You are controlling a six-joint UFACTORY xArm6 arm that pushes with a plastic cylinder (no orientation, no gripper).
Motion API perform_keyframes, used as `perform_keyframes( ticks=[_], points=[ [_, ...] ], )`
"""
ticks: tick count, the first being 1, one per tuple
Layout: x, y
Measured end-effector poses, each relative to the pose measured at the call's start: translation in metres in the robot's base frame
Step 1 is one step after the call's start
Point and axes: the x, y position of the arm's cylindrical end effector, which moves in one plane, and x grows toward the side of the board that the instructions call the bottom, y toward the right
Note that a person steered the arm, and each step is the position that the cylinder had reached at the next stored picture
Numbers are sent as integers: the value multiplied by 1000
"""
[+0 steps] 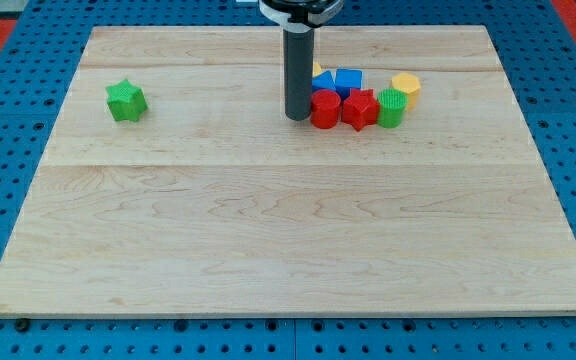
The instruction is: Move the green star towards the top center
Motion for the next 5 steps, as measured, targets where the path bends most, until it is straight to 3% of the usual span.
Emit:
perform_keyframes(
  ticks=[2, 3, 5],
  points=[
    [12, -19],
    [13, -67],
    [13, -79]
  ],
)
